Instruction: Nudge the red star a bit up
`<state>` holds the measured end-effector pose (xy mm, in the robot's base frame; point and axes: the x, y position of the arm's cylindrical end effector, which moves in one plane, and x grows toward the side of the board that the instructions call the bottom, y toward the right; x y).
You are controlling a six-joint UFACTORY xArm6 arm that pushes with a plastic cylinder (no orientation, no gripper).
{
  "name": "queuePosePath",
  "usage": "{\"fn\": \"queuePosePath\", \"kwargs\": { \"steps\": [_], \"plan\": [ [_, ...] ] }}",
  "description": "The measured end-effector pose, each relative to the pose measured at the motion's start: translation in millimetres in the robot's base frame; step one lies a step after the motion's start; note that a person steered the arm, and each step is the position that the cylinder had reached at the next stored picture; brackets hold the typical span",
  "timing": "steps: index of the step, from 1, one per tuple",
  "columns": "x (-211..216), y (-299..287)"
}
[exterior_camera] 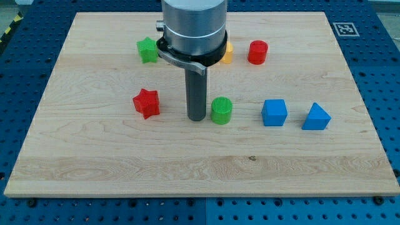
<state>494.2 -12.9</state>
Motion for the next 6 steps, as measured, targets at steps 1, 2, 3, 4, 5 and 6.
{"fn": "queuePosePath", "kwargs": {
  "steps": [1, 2, 3, 4, 5, 6],
  "plan": [
    [13, -14],
    [15, -45],
    [15, -68],
    [15, -86],
    [19, -86],
    [18, -85]
  ]
}}
